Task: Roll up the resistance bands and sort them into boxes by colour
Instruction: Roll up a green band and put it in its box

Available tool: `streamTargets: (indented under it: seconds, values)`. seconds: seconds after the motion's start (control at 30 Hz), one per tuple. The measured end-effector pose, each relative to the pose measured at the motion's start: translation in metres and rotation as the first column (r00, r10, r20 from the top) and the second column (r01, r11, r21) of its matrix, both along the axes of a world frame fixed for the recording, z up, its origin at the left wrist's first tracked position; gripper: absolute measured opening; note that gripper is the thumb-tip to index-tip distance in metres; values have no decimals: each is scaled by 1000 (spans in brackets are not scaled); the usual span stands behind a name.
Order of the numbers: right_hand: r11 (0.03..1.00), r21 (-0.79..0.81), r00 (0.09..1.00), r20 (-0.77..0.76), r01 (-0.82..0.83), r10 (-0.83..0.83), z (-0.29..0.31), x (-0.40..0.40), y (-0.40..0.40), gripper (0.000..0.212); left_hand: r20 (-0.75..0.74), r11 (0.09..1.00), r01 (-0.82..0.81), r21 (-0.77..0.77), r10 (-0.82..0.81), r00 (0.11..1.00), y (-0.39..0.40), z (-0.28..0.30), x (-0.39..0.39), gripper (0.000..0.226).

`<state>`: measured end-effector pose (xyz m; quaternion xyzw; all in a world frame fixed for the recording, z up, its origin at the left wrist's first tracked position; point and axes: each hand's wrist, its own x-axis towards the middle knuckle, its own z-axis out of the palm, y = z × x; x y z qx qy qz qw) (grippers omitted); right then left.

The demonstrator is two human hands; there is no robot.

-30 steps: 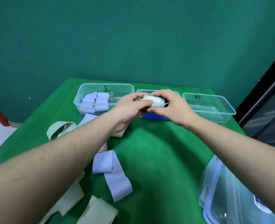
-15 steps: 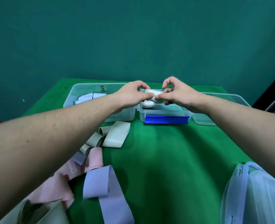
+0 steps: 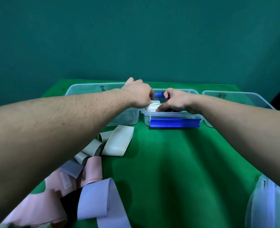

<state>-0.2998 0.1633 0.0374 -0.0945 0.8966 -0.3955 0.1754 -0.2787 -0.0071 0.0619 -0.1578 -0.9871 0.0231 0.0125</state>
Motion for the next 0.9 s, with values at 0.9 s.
streamTargets:
  seconds: [0.9]
  values:
    - [997, 75, 999, 41, 3, -6, -2, -3, -3, 42, 26, 984, -49, -173, 55, 998, 7, -14, -3, 39]
